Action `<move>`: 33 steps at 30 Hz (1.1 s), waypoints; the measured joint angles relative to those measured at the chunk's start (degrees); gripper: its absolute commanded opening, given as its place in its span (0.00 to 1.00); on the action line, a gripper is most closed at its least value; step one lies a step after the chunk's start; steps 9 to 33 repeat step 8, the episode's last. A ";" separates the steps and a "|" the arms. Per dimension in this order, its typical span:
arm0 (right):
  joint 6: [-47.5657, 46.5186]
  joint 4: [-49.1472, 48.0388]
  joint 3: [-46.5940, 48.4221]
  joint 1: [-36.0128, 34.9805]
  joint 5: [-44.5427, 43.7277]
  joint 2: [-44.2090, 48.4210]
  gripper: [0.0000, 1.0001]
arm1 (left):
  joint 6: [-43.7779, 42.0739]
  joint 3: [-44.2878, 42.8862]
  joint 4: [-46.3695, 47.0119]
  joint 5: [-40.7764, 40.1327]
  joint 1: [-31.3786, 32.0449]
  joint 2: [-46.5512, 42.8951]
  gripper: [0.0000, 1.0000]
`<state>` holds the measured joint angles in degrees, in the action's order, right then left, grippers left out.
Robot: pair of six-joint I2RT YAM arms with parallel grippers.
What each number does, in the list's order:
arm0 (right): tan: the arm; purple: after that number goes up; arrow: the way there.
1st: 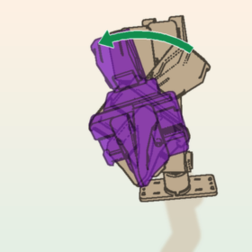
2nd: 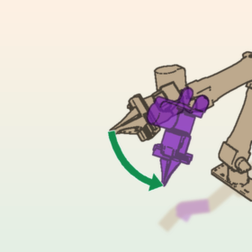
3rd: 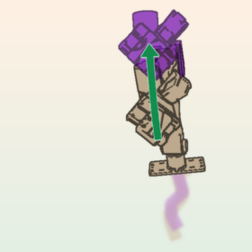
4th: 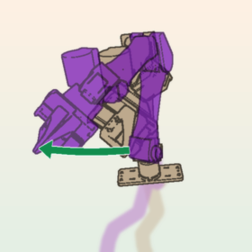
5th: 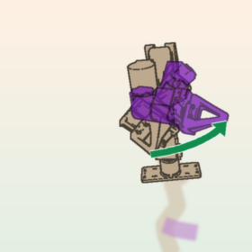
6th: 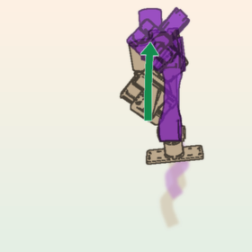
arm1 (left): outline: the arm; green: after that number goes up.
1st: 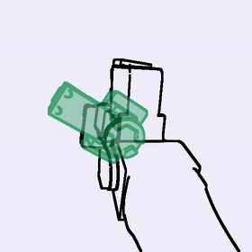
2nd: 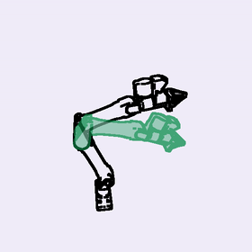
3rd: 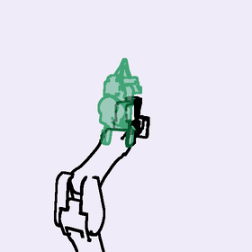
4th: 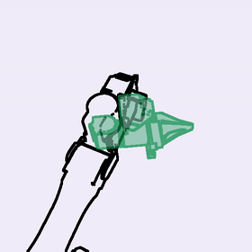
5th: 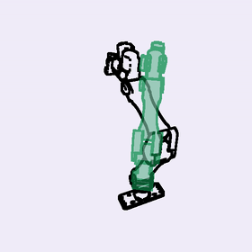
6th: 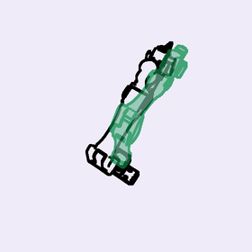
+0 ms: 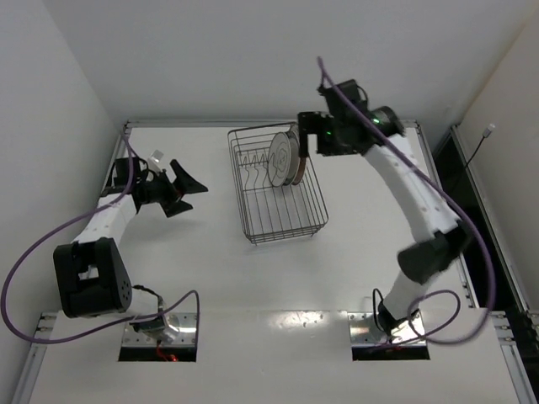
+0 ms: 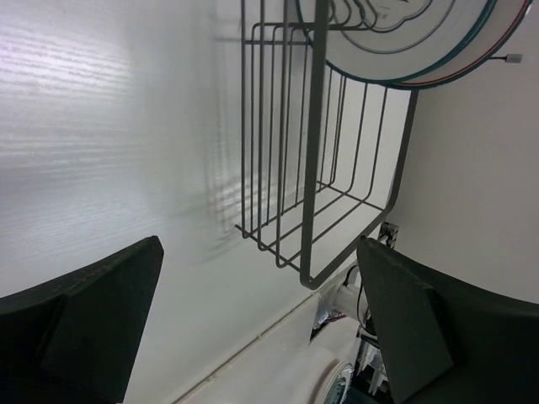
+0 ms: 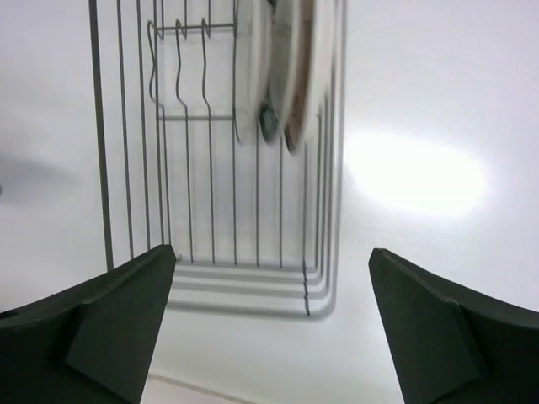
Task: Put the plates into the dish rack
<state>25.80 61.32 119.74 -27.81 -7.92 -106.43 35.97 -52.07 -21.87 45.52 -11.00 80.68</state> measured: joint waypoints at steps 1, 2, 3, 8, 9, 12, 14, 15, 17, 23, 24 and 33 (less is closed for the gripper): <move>-0.48 -0.11 -5.07 1.03 0.50 5.90 0.99 | -0.13 -0.74 -0.13 0.07 -0.02 0.02 1.00; -0.85 -0.63 -10.78 1.70 0.76 12.11 0.99 | -0.50 -1.84 -0.50 0.11 -0.02 0.17 1.00; -1.11 -0.90 -15.50 2.01 0.85 17.46 0.99 | -0.90 -2.82 -0.76 0.04 -0.02 0.52 1.00; -0.15 -0.92 -39.41 2.16 1.25 37.59 0.99 | -2.34 -8.35 -2.10 -0.48 -0.02 4.11 1.00; -0.15 -0.92 -39.41 2.16 1.25 37.59 0.99 | -2.34 -8.35 -2.10 -0.48 -0.02 4.11 1.00; -0.15 -0.92 -39.41 2.16 1.25 37.59 0.99 | -2.34 -8.35 -2.10 -0.48 -0.02 4.11 1.00; -0.15 -0.92 -39.41 2.16 1.25 37.59 0.99 | -2.34 -8.35 -2.10 -0.48 -0.02 4.11 1.00; -0.15 -0.92 -39.41 2.16 1.25 37.59 0.99 | -2.34 -8.35 -2.10 -0.48 -0.02 4.11 1.00; -0.15 -0.92 -39.41 2.16 1.25 37.59 0.99 | -2.34 -8.35 -2.10 -0.48 -0.02 4.11 1.00; -0.15 -0.92 -39.41 2.16 1.25 37.59 0.99 | -2.34 -8.35 -2.10 -0.48 -0.02 4.11 1.00; -0.15 -0.92 -39.41 2.16 1.25 37.59 0.99 | -2.34 -8.35 -2.10 -0.48 -0.02 4.11 1.00; -0.15 -0.92 -39.41 2.16 1.25 37.59 0.99 | -2.34 -8.35 -2.10 -0.48 -0.02 4.11 1.00</move>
